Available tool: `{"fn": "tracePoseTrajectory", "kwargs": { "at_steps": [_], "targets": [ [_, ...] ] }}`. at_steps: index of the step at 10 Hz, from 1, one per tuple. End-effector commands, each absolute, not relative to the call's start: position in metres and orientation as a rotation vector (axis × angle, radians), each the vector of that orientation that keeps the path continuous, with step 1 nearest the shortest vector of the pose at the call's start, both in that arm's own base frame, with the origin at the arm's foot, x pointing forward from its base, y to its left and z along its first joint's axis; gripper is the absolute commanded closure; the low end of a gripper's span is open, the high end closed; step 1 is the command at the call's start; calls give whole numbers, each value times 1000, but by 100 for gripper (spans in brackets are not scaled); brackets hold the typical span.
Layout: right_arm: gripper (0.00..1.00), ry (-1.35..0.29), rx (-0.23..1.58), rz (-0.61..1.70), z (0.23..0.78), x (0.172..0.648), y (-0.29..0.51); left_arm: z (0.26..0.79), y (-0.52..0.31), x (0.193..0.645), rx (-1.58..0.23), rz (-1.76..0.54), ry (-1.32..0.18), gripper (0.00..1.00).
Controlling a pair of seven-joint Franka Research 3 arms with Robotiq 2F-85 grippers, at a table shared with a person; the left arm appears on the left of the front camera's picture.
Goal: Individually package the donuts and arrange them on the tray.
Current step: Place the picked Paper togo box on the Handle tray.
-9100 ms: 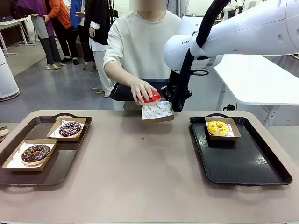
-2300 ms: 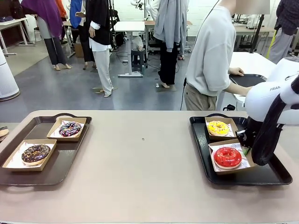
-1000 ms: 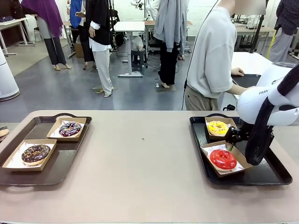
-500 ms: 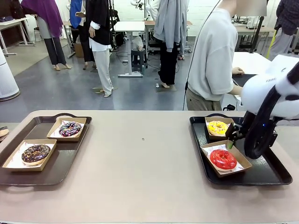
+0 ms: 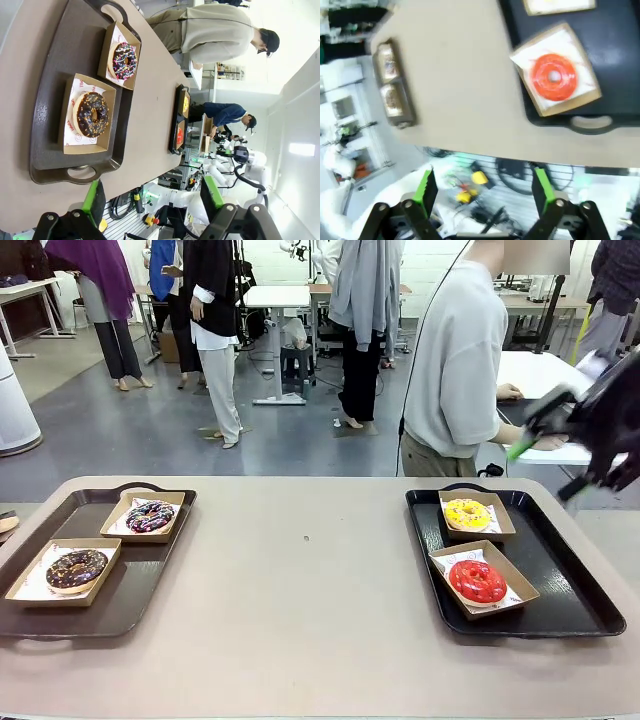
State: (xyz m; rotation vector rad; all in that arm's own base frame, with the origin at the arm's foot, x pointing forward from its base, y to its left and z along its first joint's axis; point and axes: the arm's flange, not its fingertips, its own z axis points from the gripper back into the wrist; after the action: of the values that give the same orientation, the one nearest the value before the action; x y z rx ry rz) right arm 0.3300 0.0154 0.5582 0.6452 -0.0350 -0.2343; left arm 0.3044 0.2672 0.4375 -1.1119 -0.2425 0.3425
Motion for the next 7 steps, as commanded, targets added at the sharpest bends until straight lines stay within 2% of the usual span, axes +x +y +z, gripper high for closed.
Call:
{"fn": "tracePoseTrajectory", "kwargs": {
  "at_steps": [1, 3, 7],
  "targets": [
    [2, -120, 871, -222, 569, 335, -23, 440, 267, 303, -1117, 350, -246, 0],
    [2, -192, 1039, -156, 579, 328, -71, 440, 267, 303, -1117, 350, -246, 0],
    [2, -225, 1169, -71, 517, 328, -168, 440, 267, 303, -1117, 350, -246, 0]
  ]
}}
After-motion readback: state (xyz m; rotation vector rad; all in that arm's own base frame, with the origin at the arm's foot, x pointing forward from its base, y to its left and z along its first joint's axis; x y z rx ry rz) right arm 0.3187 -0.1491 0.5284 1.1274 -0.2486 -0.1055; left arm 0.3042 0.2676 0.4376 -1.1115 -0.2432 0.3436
